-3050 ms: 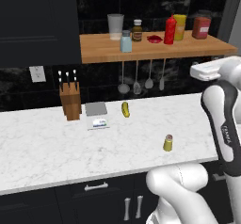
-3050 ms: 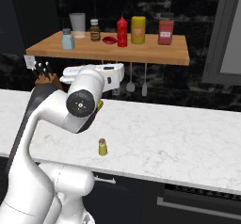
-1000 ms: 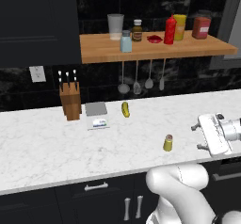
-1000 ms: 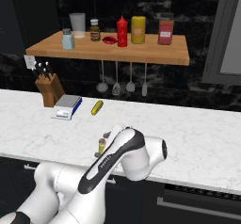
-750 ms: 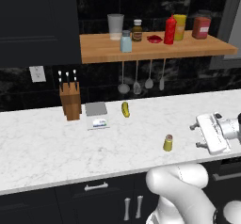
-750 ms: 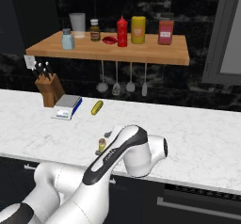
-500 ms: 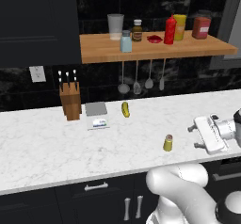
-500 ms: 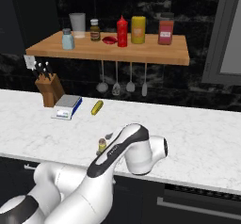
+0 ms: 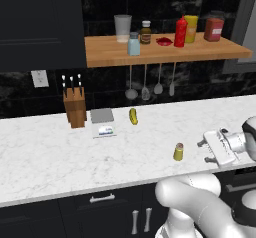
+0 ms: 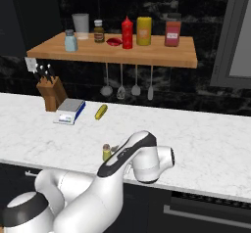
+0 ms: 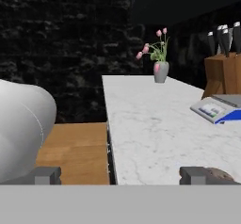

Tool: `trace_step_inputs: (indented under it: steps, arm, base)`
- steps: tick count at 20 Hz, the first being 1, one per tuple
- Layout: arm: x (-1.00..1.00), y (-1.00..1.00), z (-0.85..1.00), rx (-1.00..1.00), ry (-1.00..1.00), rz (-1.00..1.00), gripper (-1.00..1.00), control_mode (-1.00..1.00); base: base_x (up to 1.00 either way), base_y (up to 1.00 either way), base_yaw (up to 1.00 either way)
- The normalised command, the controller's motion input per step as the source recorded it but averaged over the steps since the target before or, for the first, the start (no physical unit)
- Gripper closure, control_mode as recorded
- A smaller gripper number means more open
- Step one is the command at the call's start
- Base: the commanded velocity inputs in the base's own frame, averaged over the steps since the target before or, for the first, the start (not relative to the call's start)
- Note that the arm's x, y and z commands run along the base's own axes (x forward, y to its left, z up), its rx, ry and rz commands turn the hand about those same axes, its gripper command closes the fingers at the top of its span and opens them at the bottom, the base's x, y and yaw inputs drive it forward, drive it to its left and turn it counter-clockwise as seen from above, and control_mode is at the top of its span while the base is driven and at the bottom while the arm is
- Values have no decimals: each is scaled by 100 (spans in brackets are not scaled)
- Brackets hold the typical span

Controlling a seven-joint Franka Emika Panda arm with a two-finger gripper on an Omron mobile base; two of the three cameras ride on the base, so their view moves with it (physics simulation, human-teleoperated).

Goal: Put the shaker and condiment bottle from the counter next to their counterparts in the cabinet.

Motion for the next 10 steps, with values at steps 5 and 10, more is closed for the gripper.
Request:
trace_step_inputs:
  steps: [5, 10]
  arm:
    - [9, 0, -5, 0, 0, 1, -100, -100]
    - [21, 0, 0, 1, 0, 1, -100, -100]
  base:
    - [0, 0, 0]
    - [0, 0, 0]
